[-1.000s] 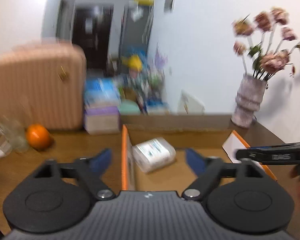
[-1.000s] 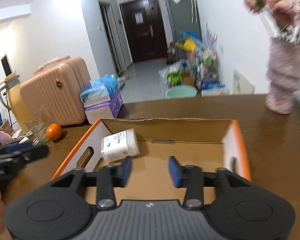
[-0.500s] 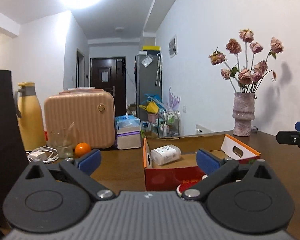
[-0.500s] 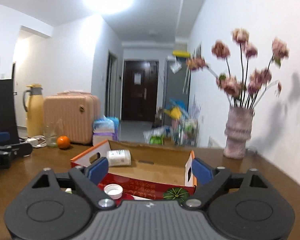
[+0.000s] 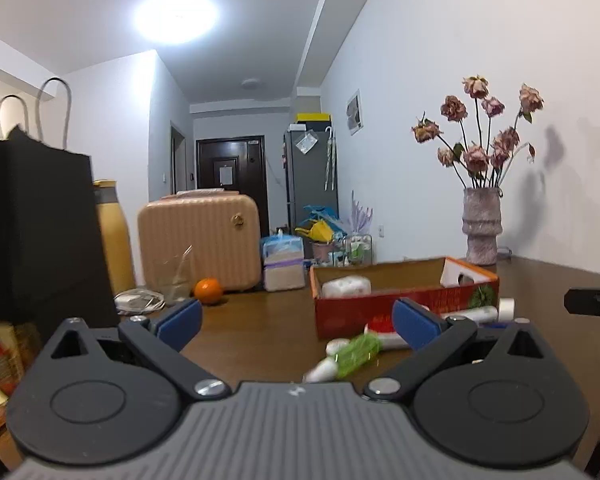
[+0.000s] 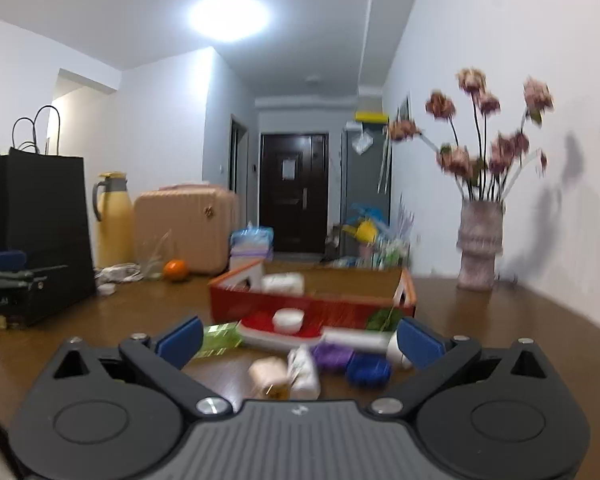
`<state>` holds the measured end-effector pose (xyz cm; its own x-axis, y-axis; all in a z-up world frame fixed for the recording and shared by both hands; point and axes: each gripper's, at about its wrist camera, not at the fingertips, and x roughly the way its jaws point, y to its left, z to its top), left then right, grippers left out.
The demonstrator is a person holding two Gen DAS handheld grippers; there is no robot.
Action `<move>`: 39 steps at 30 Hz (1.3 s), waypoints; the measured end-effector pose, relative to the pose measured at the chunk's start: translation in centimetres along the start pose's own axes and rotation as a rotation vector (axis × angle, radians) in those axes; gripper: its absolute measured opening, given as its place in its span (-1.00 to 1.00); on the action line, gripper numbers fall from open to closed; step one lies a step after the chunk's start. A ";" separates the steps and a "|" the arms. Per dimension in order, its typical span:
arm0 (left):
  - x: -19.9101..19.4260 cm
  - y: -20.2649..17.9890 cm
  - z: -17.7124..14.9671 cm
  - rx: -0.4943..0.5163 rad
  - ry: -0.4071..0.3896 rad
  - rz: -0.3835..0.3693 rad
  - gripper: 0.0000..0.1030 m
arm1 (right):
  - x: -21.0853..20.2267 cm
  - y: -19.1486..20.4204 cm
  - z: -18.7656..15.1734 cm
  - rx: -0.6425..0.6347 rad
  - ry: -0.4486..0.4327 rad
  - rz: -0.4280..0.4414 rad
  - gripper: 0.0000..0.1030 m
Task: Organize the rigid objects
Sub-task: 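Withdraw both grippers from the box back toward the table items, then move left gripper to the beige cube box while right gripper approaches the white bottle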
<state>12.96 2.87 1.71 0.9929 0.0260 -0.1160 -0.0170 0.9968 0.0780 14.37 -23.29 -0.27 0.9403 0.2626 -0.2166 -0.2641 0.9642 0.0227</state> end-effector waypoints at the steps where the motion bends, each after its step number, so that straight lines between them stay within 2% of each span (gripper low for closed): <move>1: -0.9 0.1 -0.4 0.001 0.005 0.000 1.00 | -0.7 0.4 -0.3 0.018 0.016 0.011 1.00; 3: -3.0 -0.1 -1.3 0.009 -0.005 -0.011 1.00 | -1.9 1.2 -1.0 0.036 0.021 0.007 1.00; 5: -5.1 -0.5 -2.1 0.024 -0.039 -0.005 1.00 | -3.1 2.3 -1.8 0.015 -0.010 -0.015 1.00; 7: -6.6 -0.9 -2.6 0.026 -0.068 0.014 1.00 | -3.9 3.1 -2.4 0.007 -0.028 -0.064 1.00; 9: -7.2 -1.2 -2.7 0.010 -0.063 -0.002 1.00 | -4.8 3.6 -2.9 0.046 -0.046 -0.114 1.00; 11: -7.6 -1.4 -2.4 0.012 -0.052 -0.029 1.00 | -5.8 4.0 -3.4 0.056 -0.043 -0.119 1.00; 16: -8.7 -1.3 -2.7 -0.045 -0.028 -0.026 1.00 | -7.7 4.8 -4.3 0.051 -0.026 -0.135 1.00; 21: -8.2 -2.0 -3.0 -0.029 -0.012 -0.044 1.00 | -7.3 4.4 -4.8 0.074 -0.013 -0.129 0.98; 26: -7.4 -3.0 -3.6 0.006 0.001 -0.054 1.00 | -6.0 3.2 -5.9 0.127 0.031 -0.113 0.78; 28: -6.7 -3.5 -3.7 0.012 0.012 -0.053 1.00 | -5.5 2.5 -6.1 0.139 0.043 -0.106 0.63; 32: -5.0 -4.7 -3.6 0.017 0.028 -0.067 1.00 | -4.4 1.1 -5.9 0.135 0.060 -0.110 0.54; 35: -3.2 -6.0 -3.2 0.004 0.042 -0.107 1.00 | -3.1 -0.2 -5.4 0.129 0.070 -0.121 0.46; 39: 0.4 -8.1 -2.7 -0.007 0.093 -0.124 1.00 | -1.1 -2.0 -4.5 0.126 0.075 -0.134 0.39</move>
<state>13.21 -4.98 -1.63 0.9723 -0.0912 -0.2153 0.1043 0.9933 0.0503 12.90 -25.68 -4.50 0.9452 0.1331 -0.2981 -0.1046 0.9884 0.1098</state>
